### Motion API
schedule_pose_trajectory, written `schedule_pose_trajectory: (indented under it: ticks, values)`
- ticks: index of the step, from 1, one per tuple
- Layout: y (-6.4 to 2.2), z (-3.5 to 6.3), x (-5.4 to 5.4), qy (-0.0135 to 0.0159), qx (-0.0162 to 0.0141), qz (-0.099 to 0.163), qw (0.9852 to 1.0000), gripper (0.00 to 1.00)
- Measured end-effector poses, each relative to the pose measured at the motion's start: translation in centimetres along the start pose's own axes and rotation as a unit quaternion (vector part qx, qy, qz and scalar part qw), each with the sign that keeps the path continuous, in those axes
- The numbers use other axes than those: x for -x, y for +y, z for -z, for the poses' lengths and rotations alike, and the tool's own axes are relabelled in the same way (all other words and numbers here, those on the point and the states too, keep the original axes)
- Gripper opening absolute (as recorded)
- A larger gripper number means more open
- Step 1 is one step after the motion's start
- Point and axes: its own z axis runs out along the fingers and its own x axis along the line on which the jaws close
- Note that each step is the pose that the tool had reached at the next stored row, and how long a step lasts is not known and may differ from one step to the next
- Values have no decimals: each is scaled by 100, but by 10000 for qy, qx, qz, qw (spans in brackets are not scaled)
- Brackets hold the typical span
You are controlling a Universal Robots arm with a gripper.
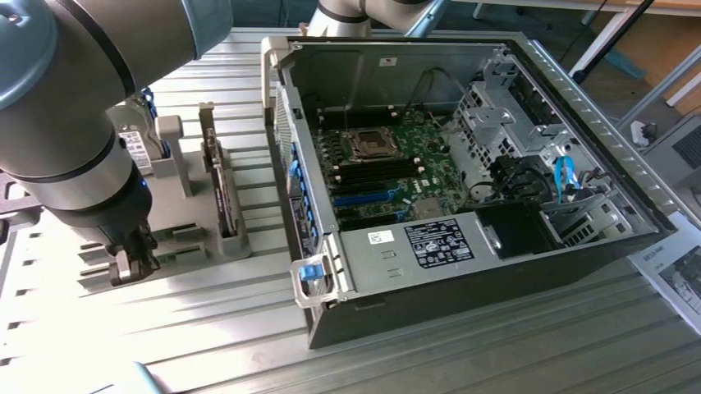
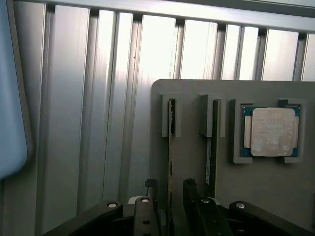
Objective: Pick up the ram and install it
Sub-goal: 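Pick up the ram and move it above insertion slot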
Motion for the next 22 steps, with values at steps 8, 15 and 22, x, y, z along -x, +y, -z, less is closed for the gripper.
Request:
schedule_pose_trajectory:
  ticks: [8,15,22]
  values:
    - [6,-43,5,-5,0,15,10000,26]
    - [6,-43,5,-5,0,15,10000,13]
    - [4,0,6,-5,-3,15,10000,13]
